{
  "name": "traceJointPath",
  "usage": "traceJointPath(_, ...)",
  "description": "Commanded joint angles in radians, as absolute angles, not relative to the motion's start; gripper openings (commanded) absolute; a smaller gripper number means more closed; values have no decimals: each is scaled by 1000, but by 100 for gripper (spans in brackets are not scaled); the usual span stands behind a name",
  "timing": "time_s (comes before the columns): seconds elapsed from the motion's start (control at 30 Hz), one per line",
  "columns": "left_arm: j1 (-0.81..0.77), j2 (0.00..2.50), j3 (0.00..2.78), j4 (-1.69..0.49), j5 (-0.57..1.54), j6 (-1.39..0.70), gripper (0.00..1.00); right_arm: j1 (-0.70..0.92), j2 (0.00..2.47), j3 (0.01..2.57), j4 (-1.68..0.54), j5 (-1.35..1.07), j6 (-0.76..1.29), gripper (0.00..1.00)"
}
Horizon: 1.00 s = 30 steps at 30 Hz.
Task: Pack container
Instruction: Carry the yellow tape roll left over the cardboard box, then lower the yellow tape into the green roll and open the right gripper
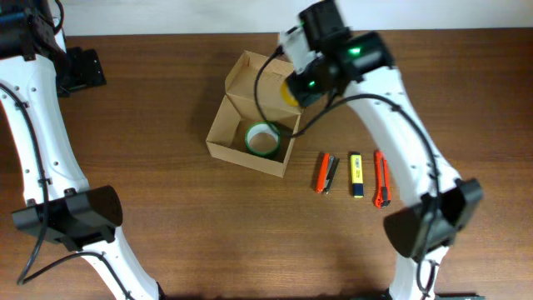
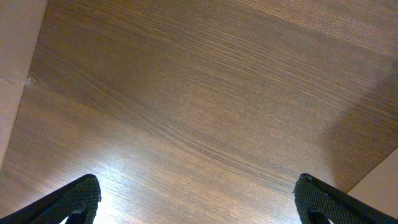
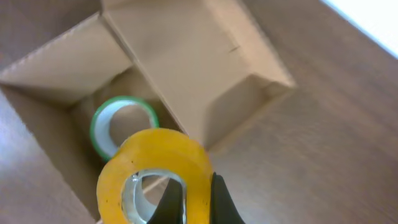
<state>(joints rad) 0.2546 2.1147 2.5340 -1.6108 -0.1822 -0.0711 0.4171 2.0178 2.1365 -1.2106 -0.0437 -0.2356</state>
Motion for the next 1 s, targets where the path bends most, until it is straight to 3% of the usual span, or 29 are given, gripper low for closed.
traceJointPath(0.0, 258, 2096, 2546, -1609, -172, -62, 99, 474, 2077, 2151, -1225, -49, -302, 3)
traceJointPath(0.97, 258, 2096, 2546, -1609, -172, -62, 99, 539, 2311, 2151, -1163, -15, -325, 4)
